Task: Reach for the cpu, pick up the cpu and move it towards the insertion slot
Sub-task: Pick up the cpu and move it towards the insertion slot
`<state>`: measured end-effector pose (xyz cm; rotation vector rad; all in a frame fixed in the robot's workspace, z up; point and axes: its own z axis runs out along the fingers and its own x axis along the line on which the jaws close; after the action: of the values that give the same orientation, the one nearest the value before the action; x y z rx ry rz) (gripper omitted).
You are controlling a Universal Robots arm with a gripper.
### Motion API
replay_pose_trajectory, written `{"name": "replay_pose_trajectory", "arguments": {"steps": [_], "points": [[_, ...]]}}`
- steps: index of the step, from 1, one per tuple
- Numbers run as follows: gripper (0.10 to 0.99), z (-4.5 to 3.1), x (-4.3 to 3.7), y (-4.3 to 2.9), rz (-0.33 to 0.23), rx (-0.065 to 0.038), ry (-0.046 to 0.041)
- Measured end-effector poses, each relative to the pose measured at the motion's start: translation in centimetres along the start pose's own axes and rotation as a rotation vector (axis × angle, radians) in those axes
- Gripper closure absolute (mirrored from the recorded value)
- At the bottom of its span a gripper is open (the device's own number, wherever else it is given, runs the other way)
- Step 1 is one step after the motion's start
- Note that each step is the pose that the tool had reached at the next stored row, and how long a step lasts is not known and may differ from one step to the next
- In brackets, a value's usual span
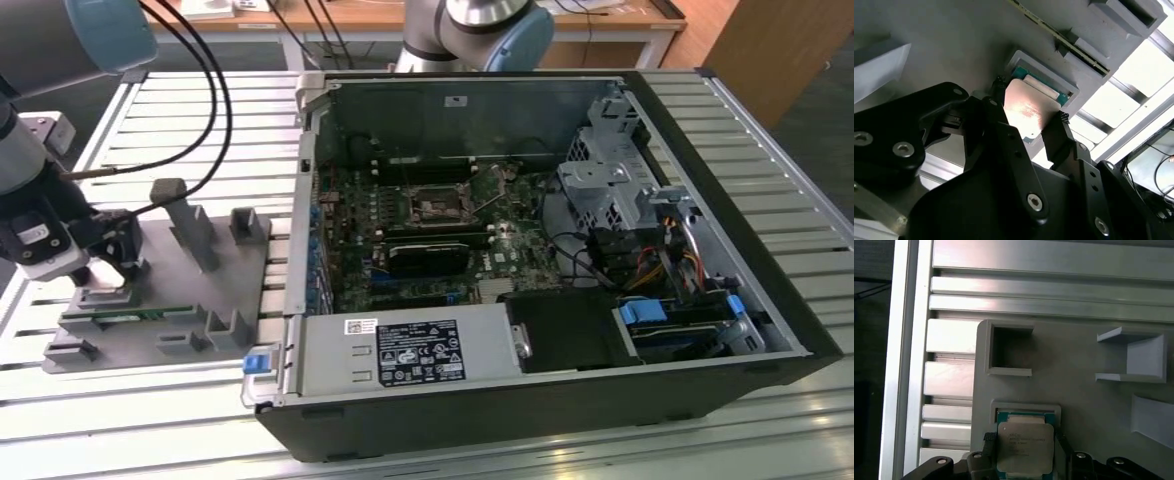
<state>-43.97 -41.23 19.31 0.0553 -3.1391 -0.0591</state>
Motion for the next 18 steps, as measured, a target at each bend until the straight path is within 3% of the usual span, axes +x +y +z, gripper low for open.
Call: {"name": "replay_pose_trajectory", "arguments": {"steps": [9, 18], "points": [[0.541, -2.62, 0.0, 0.11, 0.0, 0.0, 0.0], [0.541, -6.14, 0.0, 0.26, 0.0, 0.0, 0.0001]]}}
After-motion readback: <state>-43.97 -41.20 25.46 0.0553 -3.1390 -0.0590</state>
